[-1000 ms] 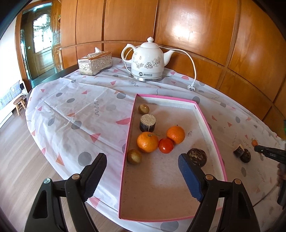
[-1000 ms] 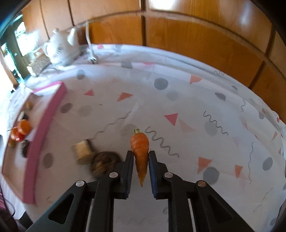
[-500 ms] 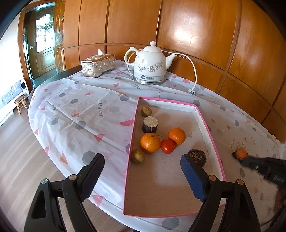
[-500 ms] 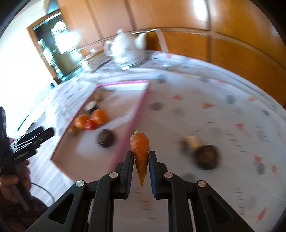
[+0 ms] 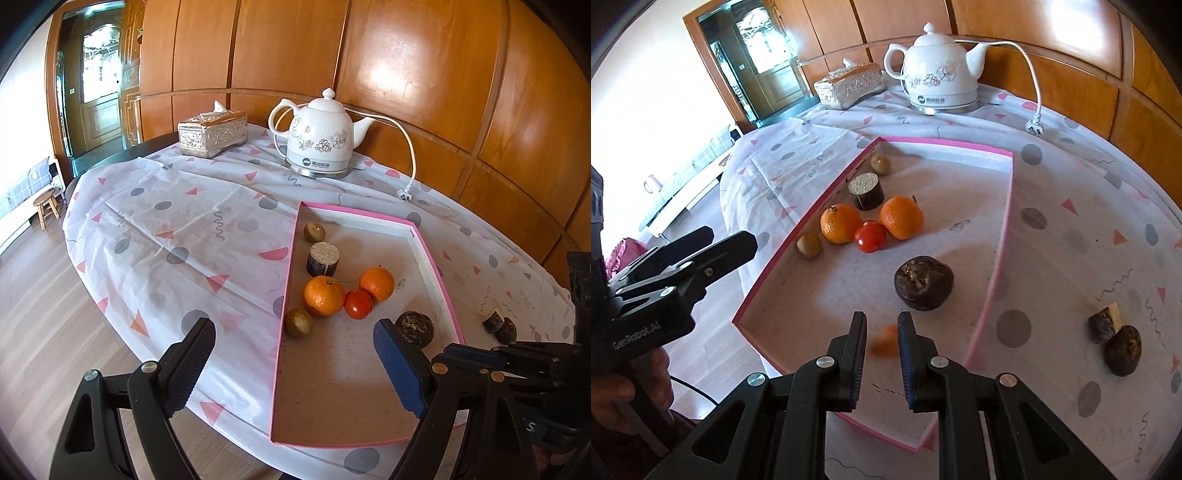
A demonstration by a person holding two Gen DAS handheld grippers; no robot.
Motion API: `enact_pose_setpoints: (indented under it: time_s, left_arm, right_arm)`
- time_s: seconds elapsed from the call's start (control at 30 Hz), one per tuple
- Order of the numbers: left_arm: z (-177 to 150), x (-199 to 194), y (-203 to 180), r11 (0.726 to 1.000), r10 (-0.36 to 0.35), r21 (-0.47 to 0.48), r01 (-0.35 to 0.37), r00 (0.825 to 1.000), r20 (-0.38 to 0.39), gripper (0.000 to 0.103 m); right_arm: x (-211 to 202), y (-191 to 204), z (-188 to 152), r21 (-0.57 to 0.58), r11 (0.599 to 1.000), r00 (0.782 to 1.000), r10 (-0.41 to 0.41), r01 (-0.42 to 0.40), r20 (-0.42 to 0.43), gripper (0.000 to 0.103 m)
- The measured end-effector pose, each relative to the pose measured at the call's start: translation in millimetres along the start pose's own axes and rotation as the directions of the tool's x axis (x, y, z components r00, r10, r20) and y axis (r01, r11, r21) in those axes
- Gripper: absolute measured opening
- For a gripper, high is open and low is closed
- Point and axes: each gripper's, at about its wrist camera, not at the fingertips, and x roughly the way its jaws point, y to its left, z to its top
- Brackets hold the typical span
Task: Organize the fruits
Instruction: 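Carry the carrot into the pink tray and open the right gripper, then move the left gripper toward the small dark cut piece beside the brown fruit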
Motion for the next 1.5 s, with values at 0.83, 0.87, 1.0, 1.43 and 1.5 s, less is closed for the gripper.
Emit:
enact_pose_setpoints:
  time_s: [0.83, 0.87, 1.0, 1.43, 1.5]
  left_arm:
    - [-2, -1, -15, 0.999, -0.016, 0.050, 0.017, 1.000, -0.007, 0.089]
    - [-2, -1, -16, 0.998, -0.018, 0.054, 0.019, 1.000, -0.008, 0.089]
    - [-2, 1, -21, 0.998, -0.022, 0.065, 0.023, 1.000, -0.015, 0.089]
    - [-3, 2, -36, 0.994, -0.024, 0.110, 0.027, 0.999, -0.026, 0.089]
    - [-3, 3, -39, 0.993, -0.024, 0.118, 0.028, 0.999, -0.029, 0.089]
  right_arm:
    - [-62, -61, -36, 0.093, 0.968, 0.968, -0.238, 0.231, 0.075, 0.036]
    - [-65, -66, -39, 0.100, 0.964, 0.965, -0.253, 0.246, 0.074, 0.036]
    - [-82, -94, -54, 0.152, 0.942, 0.948, -0.312, 0.301, 0.057, 0.036]
    - [-137, -175, -85, 0.285, 0.837, 0.873, -0.488, 0.468, 0.002, 0.036]
    - [-147, -189, -91, 0.314, 0.809, 0.853, -0.521, 0.498, -0.012, 0.036]
